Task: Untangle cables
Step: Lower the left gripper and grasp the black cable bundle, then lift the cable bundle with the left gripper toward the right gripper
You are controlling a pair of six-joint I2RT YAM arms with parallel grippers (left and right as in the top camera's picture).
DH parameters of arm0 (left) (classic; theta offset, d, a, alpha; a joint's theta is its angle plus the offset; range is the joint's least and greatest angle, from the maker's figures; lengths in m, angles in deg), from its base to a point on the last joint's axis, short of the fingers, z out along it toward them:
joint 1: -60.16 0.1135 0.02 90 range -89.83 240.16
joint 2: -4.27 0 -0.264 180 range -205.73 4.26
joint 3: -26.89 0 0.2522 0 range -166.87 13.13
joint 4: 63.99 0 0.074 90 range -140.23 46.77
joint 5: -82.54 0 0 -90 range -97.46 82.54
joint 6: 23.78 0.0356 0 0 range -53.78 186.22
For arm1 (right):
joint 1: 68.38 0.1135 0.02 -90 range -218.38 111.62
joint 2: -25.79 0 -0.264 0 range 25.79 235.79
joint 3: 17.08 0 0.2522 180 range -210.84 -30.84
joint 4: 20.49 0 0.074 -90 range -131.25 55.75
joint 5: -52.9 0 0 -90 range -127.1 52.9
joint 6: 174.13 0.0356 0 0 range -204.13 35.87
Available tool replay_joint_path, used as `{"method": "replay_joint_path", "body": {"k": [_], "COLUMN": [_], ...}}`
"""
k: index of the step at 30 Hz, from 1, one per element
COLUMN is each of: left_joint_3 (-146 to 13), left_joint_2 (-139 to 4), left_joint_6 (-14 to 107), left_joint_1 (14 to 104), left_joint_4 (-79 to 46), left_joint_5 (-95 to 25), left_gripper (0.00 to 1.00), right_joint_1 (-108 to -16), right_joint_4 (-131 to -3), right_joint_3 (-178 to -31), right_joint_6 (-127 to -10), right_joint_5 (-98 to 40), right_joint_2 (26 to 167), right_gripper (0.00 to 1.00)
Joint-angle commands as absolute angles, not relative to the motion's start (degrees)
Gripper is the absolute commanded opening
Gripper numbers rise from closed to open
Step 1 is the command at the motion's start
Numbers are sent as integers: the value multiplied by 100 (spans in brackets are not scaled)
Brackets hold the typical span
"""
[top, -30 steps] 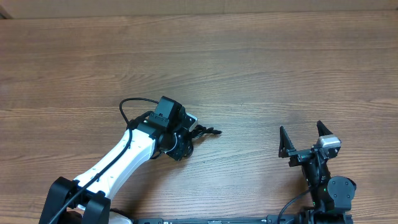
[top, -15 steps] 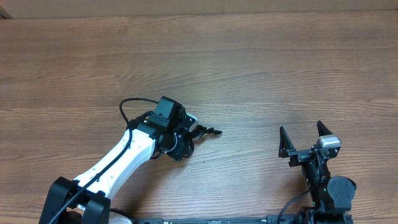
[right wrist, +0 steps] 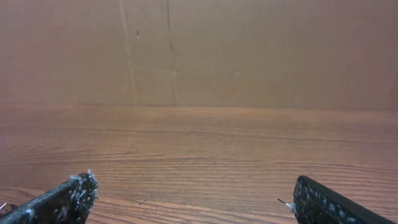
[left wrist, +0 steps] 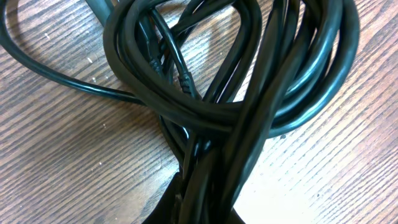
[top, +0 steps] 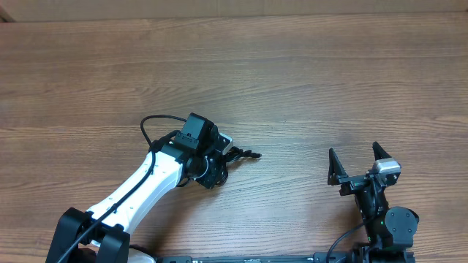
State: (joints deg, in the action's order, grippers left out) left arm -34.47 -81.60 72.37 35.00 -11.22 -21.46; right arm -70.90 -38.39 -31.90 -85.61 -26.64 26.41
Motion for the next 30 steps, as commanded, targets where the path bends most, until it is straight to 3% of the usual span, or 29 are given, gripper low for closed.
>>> {"method": "replay_joint_path", "body": {"k": [1, 14, 30], "left_joint_3": [-3587, -5141, -6015], "left_joint_2": [-8145, -8145, -8145], "left_joint_6": [7187, 7272, 8382], "left_joint_1": [3458, 3463, 3463], "left_joint_4": [-937, 515, 2318], "left_joint_5": [-2299, -2426, -3285], "left_gripper": [4, 4, 4], "right_joint_1": [-7069, -7069, -7069], "right_joint_4": [-3819, -3819, -3865], "right_joint_3": [-3131, -3131, -3131], "right_joint_6": [-8522, -8522, -8869], "right_joint_5": [-2702, -2702, -3257], "right_joint_2": [2595, 2595, 2595], "right_gripper": [100, 100, 100]}}
